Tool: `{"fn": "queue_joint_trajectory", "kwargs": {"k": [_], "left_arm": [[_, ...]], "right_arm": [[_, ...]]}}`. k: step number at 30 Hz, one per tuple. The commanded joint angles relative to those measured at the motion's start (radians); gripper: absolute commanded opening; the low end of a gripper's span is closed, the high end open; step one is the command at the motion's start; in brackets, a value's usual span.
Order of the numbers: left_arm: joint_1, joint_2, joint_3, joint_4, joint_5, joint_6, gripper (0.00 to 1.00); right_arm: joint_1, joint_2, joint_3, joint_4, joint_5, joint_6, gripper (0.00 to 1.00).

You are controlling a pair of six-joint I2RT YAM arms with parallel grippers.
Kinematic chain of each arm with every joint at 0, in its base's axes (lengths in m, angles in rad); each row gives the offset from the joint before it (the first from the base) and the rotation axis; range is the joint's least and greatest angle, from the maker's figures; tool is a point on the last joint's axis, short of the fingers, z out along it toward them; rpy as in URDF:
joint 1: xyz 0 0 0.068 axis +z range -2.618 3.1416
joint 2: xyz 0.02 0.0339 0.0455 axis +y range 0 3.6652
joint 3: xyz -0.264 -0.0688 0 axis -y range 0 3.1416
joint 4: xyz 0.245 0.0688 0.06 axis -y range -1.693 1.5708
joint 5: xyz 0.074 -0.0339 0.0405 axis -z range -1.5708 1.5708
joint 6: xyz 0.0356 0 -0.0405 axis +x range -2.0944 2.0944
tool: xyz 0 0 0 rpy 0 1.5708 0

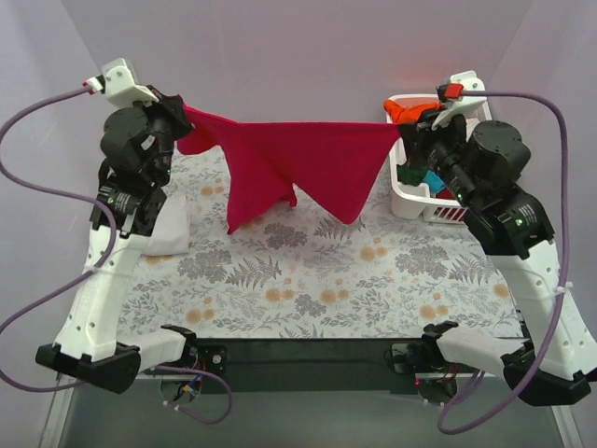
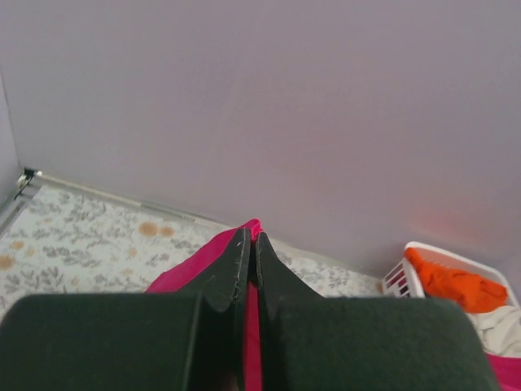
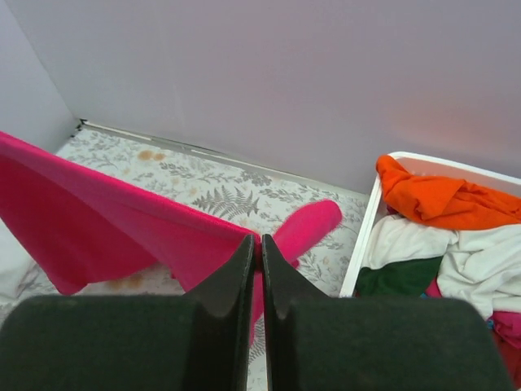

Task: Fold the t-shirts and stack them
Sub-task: Flatten the tshirt out

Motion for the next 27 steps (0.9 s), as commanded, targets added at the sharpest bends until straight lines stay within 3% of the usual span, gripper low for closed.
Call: {"fn": "queue_joint_trajectory", "kwargs": {"k": [1,9,10,11,14,17,27], "left_arm": [[0.007,-0.099,0.096,-0.074,0.079,0.050,0.00],[-0.021,-0.193,-0.246,-0.051,-0.049,-0.057,0.00],[-0.019,-0.192,-0.273,-0.050,-0.066,-0.063,0.00],[-0.019,-0.181,-0.296,-0.050,-0.084,-0.079,0.00],[-0.021,-0.169,-0.382,-0.042,-0.169,-0.102,0.00],[-0.019,-0.164,-0.439,-0.034,-0.241,-0.112,0.00],[-0.034,-0.138,-0.628,0.085,-0.152,-0.160,0.00]], "right_arm": [[0.006,-0.074,0.016,-0.045,-0.061,-0.029,0.01],[0.015,-0.163,-0.339,-0.024,-0.177,0.082,0.04],[0.016,-0.154,-0.359,-0.027,-0.164,0.082,0.08],[0.015,-0.143,-0.383,-0.036,-0.143,0.091,0.22],[0.015,-0.122,-0.437,-0.039,-0.124,0.117,0.45],[0.015,-0.146,-0.511,-0.004,-0.135,0.144,0.52],[0.072,-0.065,-0.828,0.134,-0.140,0.255,0.53]]}}
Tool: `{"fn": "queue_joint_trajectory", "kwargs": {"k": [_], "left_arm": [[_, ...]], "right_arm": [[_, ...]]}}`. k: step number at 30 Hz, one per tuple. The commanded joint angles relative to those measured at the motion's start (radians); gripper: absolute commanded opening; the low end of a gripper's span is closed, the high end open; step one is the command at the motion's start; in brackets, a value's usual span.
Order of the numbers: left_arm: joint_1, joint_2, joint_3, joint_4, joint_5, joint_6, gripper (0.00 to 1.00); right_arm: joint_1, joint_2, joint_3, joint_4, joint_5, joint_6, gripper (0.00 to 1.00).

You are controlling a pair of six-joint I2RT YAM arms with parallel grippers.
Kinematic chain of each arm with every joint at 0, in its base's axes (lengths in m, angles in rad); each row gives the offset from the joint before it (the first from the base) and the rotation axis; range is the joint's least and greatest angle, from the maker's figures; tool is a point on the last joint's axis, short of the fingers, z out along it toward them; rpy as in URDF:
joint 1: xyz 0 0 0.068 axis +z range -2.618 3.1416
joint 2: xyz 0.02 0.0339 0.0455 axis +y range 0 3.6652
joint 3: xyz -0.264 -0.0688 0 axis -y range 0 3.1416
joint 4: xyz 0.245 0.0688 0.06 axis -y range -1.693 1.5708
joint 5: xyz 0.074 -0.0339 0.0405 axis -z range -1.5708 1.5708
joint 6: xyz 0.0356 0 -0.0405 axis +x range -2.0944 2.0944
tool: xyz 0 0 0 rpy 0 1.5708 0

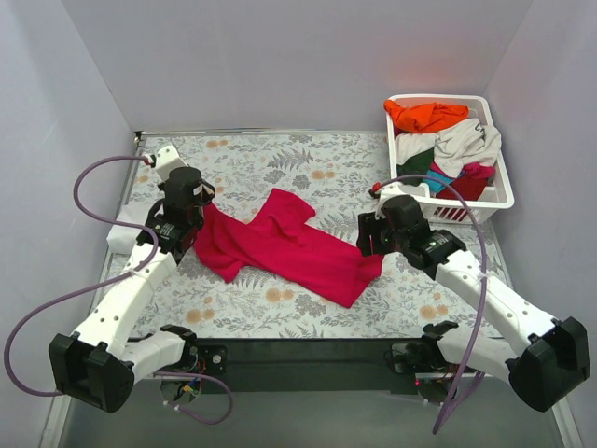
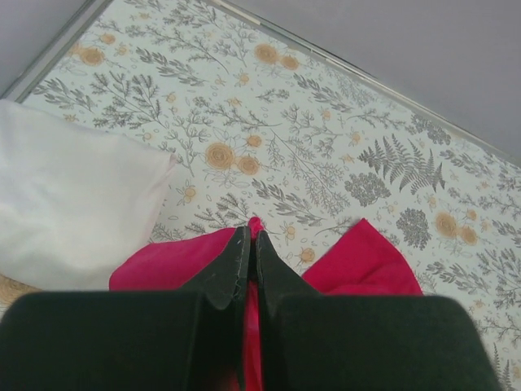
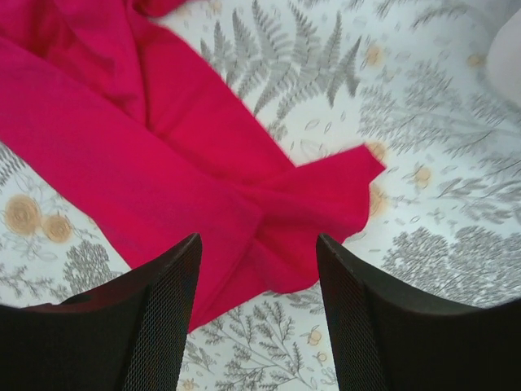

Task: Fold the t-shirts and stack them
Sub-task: Flatten the tshirt out

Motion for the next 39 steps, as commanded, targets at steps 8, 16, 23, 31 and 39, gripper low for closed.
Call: {"fn": "queue_joint_trajectory", "kwargs": {"k": [8,16,23,31,39], "left_arm": [[-0.022,0.071,-0.100,0.087,0.044,-0.024,0.00],[-0.022,0.073,-0.108,0.102,0.061,-0.017,0.00],[-0.025,0.071,-0.111,0.105,0.060,-0.013,0.00],[-0.024,0.071,-0.114,0.107,0.058,-0.010,0.00],[-0.028,0.074,-0.112,0.105,0.060,-0.009,0.00]], "right_arm": [[0.054,0.198,-0.085,0.168,0.024,0.082,0.53],[0.054,0.302,-0.133,0.251,-0.050,0.103,0.51],[0.054,0.336,-0.152,0.266,-0.082,0.117,0.47],[0.050,0.357,-0.186,0.314,-0.125,0.120,0.32],[0.050,0.279,-0.183,0.276,-0.053,0.115,0.15]]}}
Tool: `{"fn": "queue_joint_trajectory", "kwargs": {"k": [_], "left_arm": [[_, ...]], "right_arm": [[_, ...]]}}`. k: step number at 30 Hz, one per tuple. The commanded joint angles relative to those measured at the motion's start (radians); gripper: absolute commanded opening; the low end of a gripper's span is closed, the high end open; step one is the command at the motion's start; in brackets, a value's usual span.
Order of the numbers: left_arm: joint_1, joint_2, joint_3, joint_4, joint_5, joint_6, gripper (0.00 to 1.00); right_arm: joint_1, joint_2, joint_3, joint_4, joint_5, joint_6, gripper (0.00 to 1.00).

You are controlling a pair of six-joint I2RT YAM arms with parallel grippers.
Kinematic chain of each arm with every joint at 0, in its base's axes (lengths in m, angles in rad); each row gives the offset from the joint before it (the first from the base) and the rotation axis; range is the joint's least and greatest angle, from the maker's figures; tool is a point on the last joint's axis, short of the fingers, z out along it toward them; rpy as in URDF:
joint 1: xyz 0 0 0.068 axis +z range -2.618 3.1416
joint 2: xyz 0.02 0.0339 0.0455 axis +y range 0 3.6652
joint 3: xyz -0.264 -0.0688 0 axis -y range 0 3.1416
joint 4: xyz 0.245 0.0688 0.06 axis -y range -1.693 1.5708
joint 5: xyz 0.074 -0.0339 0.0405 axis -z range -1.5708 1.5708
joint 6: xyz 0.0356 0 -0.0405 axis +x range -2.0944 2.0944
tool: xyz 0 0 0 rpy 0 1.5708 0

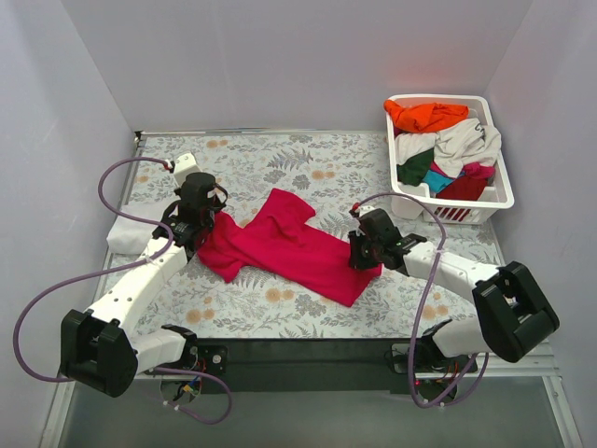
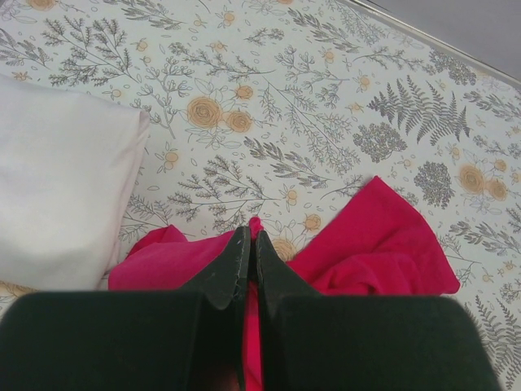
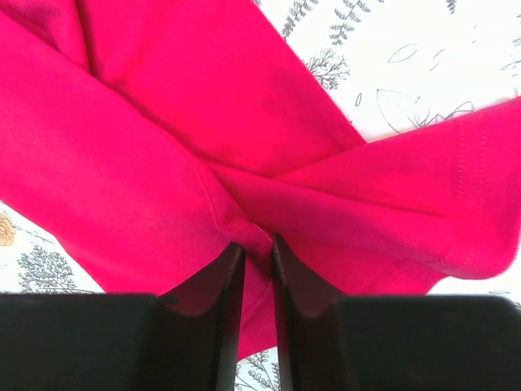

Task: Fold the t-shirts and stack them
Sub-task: Flatten the tshirt out

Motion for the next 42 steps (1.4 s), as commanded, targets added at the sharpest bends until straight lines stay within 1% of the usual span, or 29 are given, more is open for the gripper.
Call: {"fn": "queue_joint_trajectory", "kwargs": {"k": [1,2,4,9,12,13,17,20,21,22,24,25,26,27,30,31,32,34,35,36,38,39,40,42], "left_arm": [[-0.005,-0.017,-0.004,0.015,-0.007,0.006,0.00],[-0.005,-0.014,-0.004,0.015,-0.007,0.007,0.00],[-0.005,-0.014,-0.002,0.015,-0.007,0.007,0.00],[-0.005,-0.017,-0.002,0.015,-0.013,0.007,0.00],[-0.005,-0.015,0.007,0.015,-0.024,0.012,0.00],[-0.005,-0.017,0.012,0.015,-0.033,0.013,0.00],[-0.004,-0.015,0.059,0.001,-0.085,0.030,0.00],[0.007,-0.009,0.136,-0.013,-0.099,0.050,0.00],[0.009,-0.007,0.159,-0.020,-0.097,0.052,0.00],[0.013,-0.007,0.206,-0.020,-0.087,0.068,0.00],[0.016,-0.001,0.254,-0.023,-0.071,0.093,0.00],[0.016,0.003,0.289,-0.040,-0.062,0.110,0.00],[0.016,0.017,0.350,-0.052,-0.033,0.121,0.00],[0.016,0.020,0.389,-0.078,-0.018,0.127,0.00],[0.016,0.014,0.501,-0.106,0.057,0.156,0.00],[0.016,0.008,0.524,-0.120,0.074,0.162,0.00],[0.016,-0.004,0.582,-0.129,0.093,0.171,0.00],[0.016,-0.012,0.647,-0.167,0.162,0.182,0.00],[0.016,-0.015,0.682,-0.184,0.188,0.191,0.00],[0.015,-0.015,0.754,-0.216,0.237,0.197,0.00],[0.016,-0.015,0.818,-0.246,0.291,0.208,0.00],[0.016,-0.017,0.887,-0.262,0.345,0.219,0.00],[0.016,-0.017,0.918,-0.292,0.369,0.222,0.00],[0.016,-0.024,1.002,-0.318,0.412,0.228,0.00]], "right_arm": [[-0.002,-0.062,0.000,0.007,0.055,0.000,0.12],[0.000,-0.071,0.000,-0.004,0.062,-0.003,0.07],[0.000,-0.093,0.001,-0.011,0.087,-0.009,0.01],[-0.002,-0.143,0.008,-0.031,0.125,-0.041,0.01],[-0.002,-0.163,0.043,-0.059,0.186,-0.060,0.01],[-0.002,-0.168,0.060,-0.082,0.228,-0.064,0.01],[-0.015,-0.189,0.162,-0.116,0.323,-0.101,0.01],[-0.035,-0.188,0.291,-0.131,0.369,-0.150,0.01],[-0.037,-0.185,0.366,-0.139,0.381,-0.165,0.01],[-0.040,-0.180,0.414,-0.143,0.401,-0.179,0.01],[-0.045,-0.172,0.495,-0.162,0.421,-0.224,0.01],[-0.046,-0.172,0.583,-0.165,0.432,-0.236,0.01],[-0.046,-0.169,0.622,-0.171,0.432,-0.265,0.01],[-0.046,-0.169,0.711,-0.183,0.423,-0.291,0.01],[-0.046,-0.171,0.832,-0.232,0.386,-0.333,0.01],[-0.046,-0.171,0.907,-0.243,0.360,-0.342,0.01],[-0.046,-0.174,0.940,-0.254,0.342,-0.378,0.01],[-0.046,-0.182,1.001,-0.286,0.284,-0.415,0.01],[-0.046,-0.186,1.061,-0.300,0.265,-0.426,0.01],[-0.045,-0.188,1.096,-0.324,0.216,-0.437,0.01],[-0.046,-0.194,1.188,-0.344,0.176,-0.460,0.01],[-0.046,-0.195,1.218,-0.353,0.155,-0.466,0.01],[-0.046,-0.195,1.244,-0.366,0.110,-0.480,0.01],[-0.046,-0.200,1.332,-0.398,0.069,-0.492,0.01]]}}
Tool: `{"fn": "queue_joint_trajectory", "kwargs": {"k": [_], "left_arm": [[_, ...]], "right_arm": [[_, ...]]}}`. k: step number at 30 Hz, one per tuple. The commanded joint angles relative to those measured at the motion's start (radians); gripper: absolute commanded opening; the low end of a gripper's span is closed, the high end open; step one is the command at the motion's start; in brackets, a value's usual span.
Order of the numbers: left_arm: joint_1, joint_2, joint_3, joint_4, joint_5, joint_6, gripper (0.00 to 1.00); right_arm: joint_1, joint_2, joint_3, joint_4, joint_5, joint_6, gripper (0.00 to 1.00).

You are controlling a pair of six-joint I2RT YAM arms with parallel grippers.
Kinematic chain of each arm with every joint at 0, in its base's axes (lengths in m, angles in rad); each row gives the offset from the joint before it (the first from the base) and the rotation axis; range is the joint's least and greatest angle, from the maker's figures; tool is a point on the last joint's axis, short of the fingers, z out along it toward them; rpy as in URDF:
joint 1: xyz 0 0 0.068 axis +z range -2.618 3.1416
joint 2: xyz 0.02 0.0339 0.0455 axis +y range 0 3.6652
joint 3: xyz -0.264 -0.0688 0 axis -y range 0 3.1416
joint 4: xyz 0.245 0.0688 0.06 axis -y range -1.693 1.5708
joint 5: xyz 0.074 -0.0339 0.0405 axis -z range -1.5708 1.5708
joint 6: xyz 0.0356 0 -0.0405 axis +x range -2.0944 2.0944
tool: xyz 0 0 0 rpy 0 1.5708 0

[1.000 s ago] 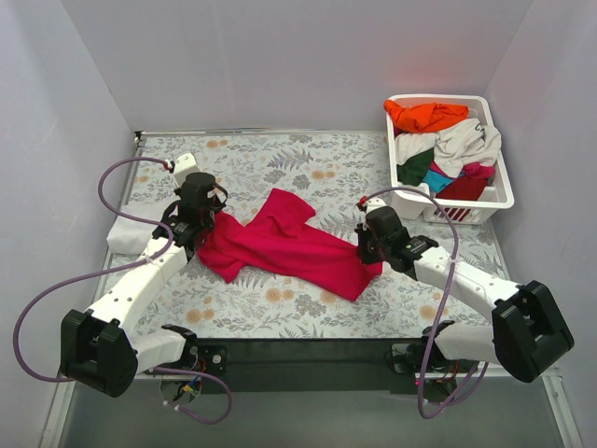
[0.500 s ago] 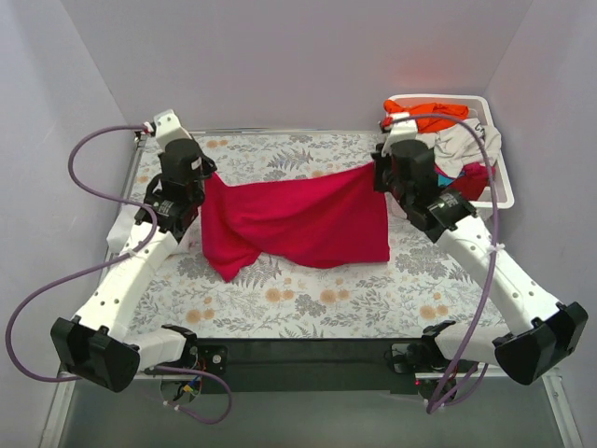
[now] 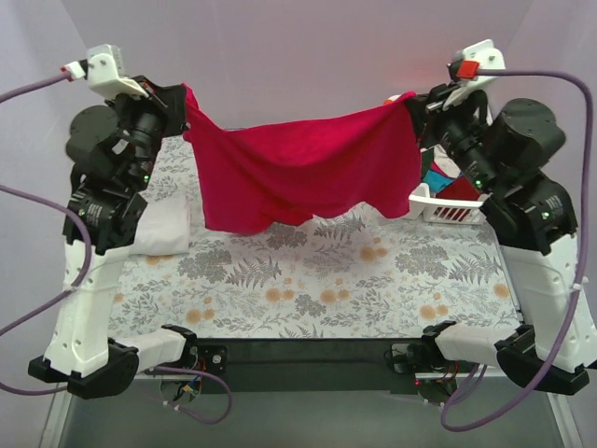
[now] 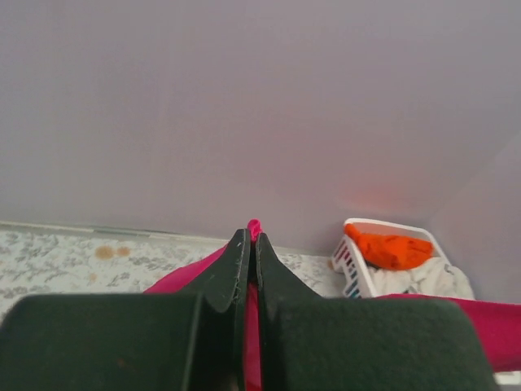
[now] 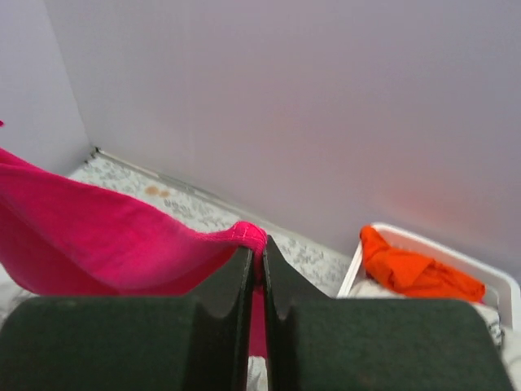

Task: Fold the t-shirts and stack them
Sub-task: Flatten the tshirt out

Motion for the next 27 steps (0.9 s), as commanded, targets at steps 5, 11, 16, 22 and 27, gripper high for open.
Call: {"fn": "queue_joint_trajectory", "kwargs": {"k": [5,11,16,22,27], "left_arm": [[0.005,-0.101,0.222,-0.114,0.279,0.037,0.00],[0.005,-0.137,0.372,-0.130,0.380,0.036,0.00],[0.005,-0.134,0.457,-0.121,0.449,0.030,0.00],[0.005,-0.157,0.348,-0.032,0.411,0.024,0.00],[0.005,-0.085,0.214,0.001,0.318,0.034,0.00]], "right_arm": [[-0.006,-0.083,0.215,-0.059,-0.263,-0.080,0.01],[-0.006,-0.172,0.274,-0.061,-0.293,-0.098,0.01],[-0.006,-0.192,0.341,-0.056,-0.239,-0.115,0.01],[-0.006,-0.177,0.311,-0.028,-0.196,-0.123,0.01],[-0.006,-0.137,0.112,0.036,-0.098,-0.123,0.01]]}}
